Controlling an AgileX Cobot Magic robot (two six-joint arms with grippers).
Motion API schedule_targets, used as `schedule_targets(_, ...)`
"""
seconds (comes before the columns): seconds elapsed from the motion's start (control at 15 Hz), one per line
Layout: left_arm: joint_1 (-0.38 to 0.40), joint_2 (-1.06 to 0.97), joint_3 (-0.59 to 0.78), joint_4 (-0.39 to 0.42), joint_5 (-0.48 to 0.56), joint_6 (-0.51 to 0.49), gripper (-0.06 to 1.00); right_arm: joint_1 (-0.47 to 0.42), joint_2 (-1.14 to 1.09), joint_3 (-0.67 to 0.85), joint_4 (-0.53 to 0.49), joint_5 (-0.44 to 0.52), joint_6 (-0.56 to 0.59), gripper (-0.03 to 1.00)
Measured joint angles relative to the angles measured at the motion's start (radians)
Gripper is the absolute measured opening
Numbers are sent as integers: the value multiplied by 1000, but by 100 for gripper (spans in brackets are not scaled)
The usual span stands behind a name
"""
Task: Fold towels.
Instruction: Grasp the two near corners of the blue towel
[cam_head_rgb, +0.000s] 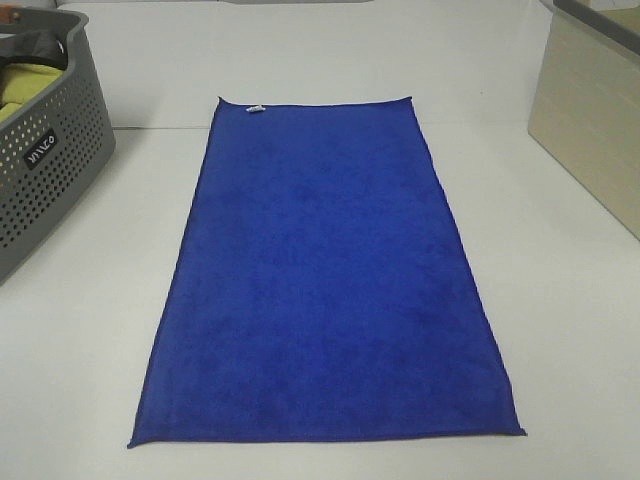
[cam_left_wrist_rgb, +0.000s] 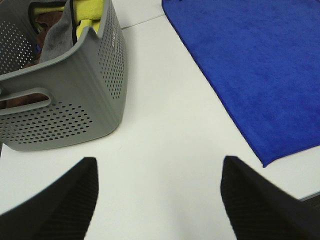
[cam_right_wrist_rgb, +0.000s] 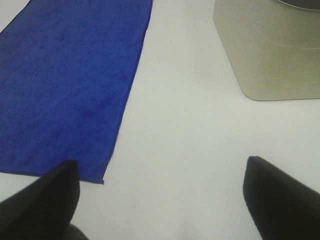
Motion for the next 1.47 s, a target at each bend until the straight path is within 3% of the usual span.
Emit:
schedule_targets(0.93, 0, 0, 0, 0, 0, 0, 66, 0, 0, 0, 0, 0, 0, 84)
schedule_targets(1.13, 0, 0, -2, 0, -27, -123, 66, 0, 2, 0, -1, -3, 7, 83)
schedule_targets(1.27, 0, 13, -5, -2, -113, -210, 64, 0, 41, -8, -1, -32, 80, 82)
schedule_targets(1.47, 0, 143, -6, -92, -249, -264, 63, 0, 182, -32, 0, -125, 174, 80)
